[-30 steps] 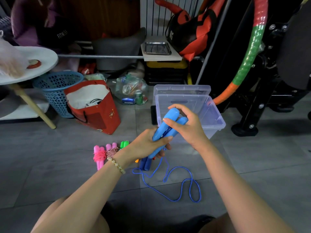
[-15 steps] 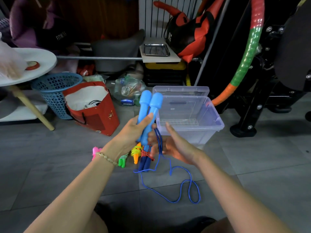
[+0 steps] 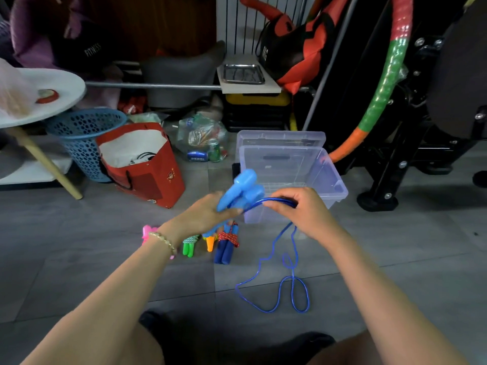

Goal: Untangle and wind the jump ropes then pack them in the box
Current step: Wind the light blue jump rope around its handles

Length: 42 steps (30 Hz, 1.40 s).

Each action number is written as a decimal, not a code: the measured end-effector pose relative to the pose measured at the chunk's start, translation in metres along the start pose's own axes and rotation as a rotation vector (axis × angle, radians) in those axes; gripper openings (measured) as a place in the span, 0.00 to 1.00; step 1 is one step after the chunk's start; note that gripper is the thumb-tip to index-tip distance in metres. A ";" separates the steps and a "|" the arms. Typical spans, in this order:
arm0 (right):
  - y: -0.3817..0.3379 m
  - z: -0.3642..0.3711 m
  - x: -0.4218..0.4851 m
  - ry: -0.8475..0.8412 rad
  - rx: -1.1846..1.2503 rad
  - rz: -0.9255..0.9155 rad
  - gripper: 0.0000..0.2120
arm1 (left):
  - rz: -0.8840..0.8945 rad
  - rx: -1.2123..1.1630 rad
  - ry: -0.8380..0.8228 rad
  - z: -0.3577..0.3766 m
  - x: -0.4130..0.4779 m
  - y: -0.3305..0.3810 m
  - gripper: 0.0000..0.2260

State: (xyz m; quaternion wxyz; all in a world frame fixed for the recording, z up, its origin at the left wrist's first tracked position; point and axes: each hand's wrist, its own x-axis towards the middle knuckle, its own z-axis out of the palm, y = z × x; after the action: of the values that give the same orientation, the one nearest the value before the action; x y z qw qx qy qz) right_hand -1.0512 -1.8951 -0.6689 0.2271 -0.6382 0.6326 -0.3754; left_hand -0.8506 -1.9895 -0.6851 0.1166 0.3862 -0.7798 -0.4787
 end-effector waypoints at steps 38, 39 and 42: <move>-0.008 0.030 -0.003 -0.162 0.570 0.346 0.12 | -0.024 -0.258 0.033 0.016 -0.009 0.004 0.12; -0.011 0.032 -0.003 -0.156 0.553 0.347 0.12 | -0.018 -0.249 0.086 0.019 -0.007 0.003 0.12; -0.018 0.036 -0.008 -0.284 0.433 0.324 0.09 | -0.036 -0.235 0.327 0.018 0.001 -0.003 0.16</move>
State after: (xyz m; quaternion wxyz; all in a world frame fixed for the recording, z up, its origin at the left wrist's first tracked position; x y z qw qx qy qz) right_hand -1.0117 -1.8923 -0.6787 0.5011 -0.5119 0.5933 -0.3672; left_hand -0.8590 -1.9792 -0.6970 0.2774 0.4562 -0.6824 -0.4993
